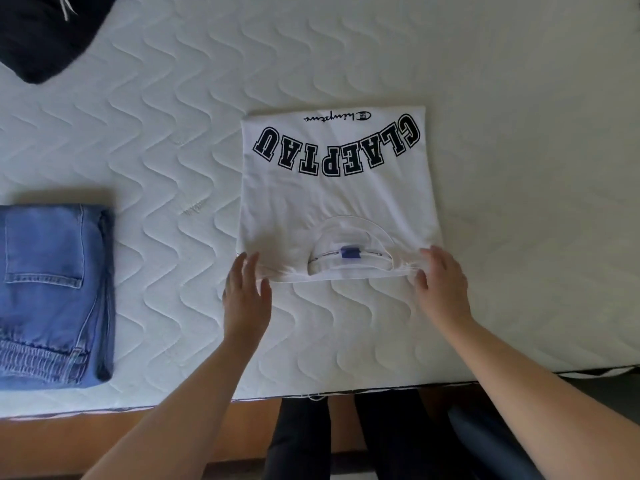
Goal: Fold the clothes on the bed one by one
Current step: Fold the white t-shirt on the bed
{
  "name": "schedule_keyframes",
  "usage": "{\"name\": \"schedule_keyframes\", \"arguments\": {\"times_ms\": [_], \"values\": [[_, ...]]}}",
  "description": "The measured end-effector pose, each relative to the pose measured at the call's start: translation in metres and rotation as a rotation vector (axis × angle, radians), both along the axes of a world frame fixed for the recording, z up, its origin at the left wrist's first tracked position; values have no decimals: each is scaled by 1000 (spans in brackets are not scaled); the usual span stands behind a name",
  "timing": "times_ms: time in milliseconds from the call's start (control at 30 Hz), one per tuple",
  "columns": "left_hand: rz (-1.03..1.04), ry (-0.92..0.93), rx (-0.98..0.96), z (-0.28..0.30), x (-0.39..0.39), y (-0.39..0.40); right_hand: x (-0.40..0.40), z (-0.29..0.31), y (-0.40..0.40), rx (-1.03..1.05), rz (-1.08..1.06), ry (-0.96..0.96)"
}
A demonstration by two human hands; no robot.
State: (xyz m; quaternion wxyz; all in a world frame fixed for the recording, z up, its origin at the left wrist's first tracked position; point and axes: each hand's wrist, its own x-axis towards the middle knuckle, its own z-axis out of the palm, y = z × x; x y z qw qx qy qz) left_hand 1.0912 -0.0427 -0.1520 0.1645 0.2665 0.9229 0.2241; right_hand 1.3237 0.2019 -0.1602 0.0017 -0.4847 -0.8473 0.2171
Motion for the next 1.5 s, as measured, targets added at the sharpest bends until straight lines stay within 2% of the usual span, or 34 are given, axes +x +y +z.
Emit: {"name": "schedule_keyframes", "arguments": {"times_ms": [100, 133, 233, 333, 500, 567, 667, 833, 967, 1100, 1233, 1300, 1367, 1500], "values": [[498, -291, 96, -7, -25, 6, -5, -3, 18, -157, -370, 142], [581, -393, 81, -11, -34, 8, -7, -3, 23, -241, -458, 185], [444, -527, -85, -21, -54, 11, -9, -5, 35, -401, -523, 122], [371, -543, -135, -21, -58, 15, -8, -5, 40, -451, -398, -42], [390, -413, 30, -13, -57, 7, 0, 1, 36, -388, -435, 100], [403, -335, 5, -12, -54, -1, 4, 0, 33, -344, -431, 61], [400, -314, -59, -14, -47, -5, 7, -4, 30, -312, -445, -26], [417, -208, 25, -5, -54, 11, -7, 1, 31, -228, -492, 160], [393, -288, 3, -2, -62, 20, -16, 0, 34, -221, -389, 129], [379, -289, -46, -5, -67, 28, -18, -2, 42, -204, -413, 92], [331, -175, -72, -1, -64, 36, -18, 1, 46, -137, -397, 89], [360, -136, -20, 4, -62, 38, -19, 6, 45, -107, -357, 90], [407, -211, 69, 7, -58, 40, -21, 9, 44, -189, -397, 137], [611, -654, 393, 6, -51, 40, -25, 12, 35, -618, -819, 543]]}}
